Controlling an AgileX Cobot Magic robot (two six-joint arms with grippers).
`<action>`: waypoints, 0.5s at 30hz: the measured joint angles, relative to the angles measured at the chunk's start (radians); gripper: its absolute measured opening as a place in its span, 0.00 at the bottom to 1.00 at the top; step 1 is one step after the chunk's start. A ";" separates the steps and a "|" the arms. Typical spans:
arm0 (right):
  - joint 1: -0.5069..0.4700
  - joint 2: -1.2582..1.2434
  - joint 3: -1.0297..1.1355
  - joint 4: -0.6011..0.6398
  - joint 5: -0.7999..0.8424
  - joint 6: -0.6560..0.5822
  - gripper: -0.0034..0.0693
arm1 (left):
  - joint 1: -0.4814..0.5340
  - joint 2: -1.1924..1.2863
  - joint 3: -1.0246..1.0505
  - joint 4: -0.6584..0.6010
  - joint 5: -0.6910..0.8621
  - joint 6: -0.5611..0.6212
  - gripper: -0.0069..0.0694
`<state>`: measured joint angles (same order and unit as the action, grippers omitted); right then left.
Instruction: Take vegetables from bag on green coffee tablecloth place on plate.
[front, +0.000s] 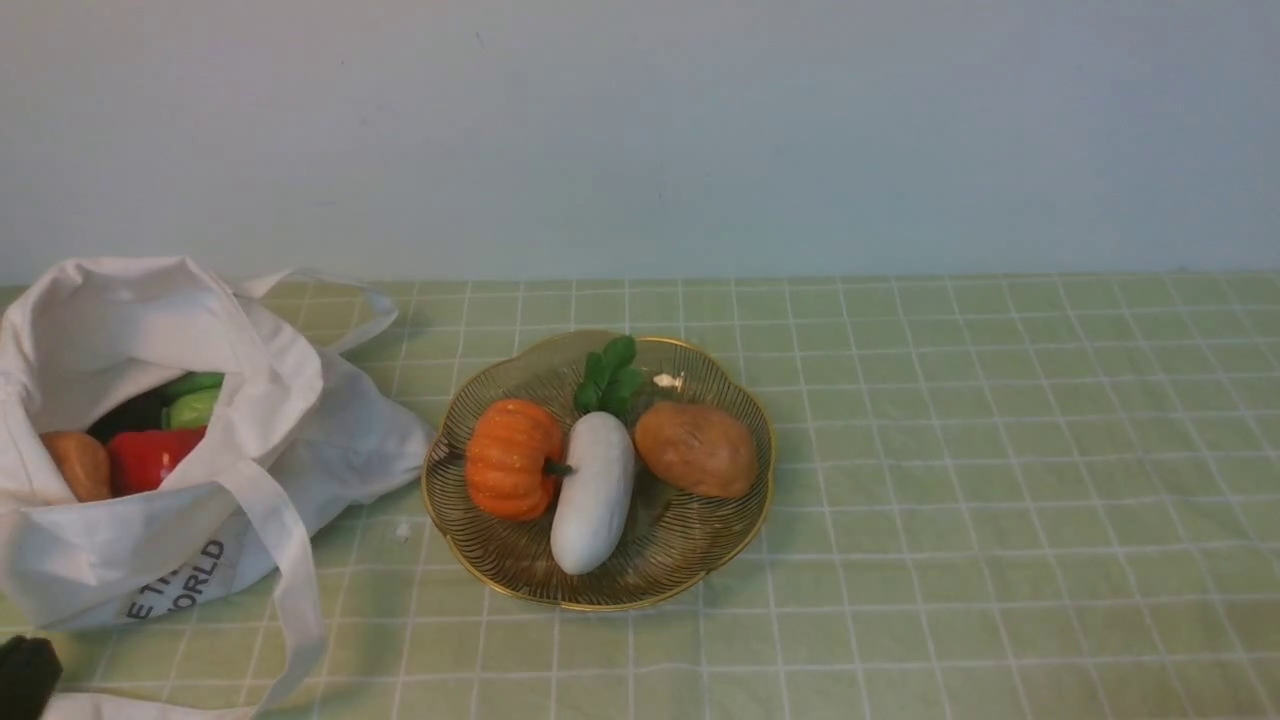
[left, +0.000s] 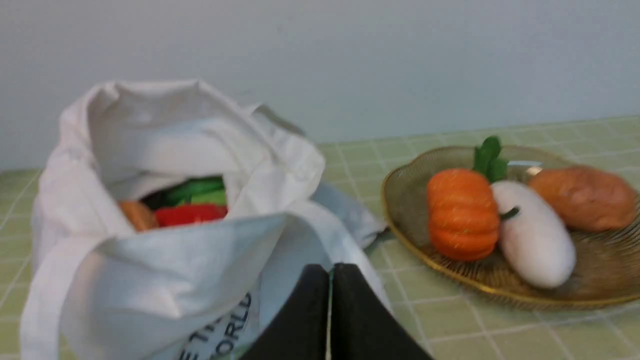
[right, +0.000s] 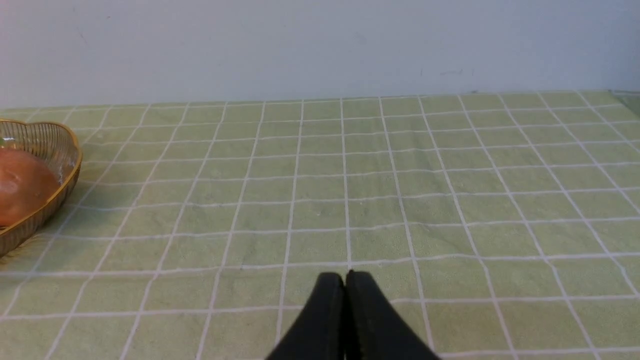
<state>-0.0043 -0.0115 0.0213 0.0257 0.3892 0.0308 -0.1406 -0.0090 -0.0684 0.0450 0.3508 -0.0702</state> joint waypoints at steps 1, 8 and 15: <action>0.000 0.000 0.000 0.000 0.000 0.000 0.03 | 0.016 -0.001 0.022 -0.001 0.000 0.000 0.08; 0.000 0.000 0.000 0.000 0.000 0.000 0.03 | 0.038 -0.001 0.097 -0.003 0.001 0.000 0.08; 0.000 0.000 0.000 0.000 0.000 0.000 0.03 | 0.039 -0.001 0.097 -0.004 0.015 -0.001 0.08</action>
<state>-0.0043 -0.0115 0.0213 0.0257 0.3892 0.0308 -0.1020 -0.0103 0.0285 0.0410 0.3661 -0.0711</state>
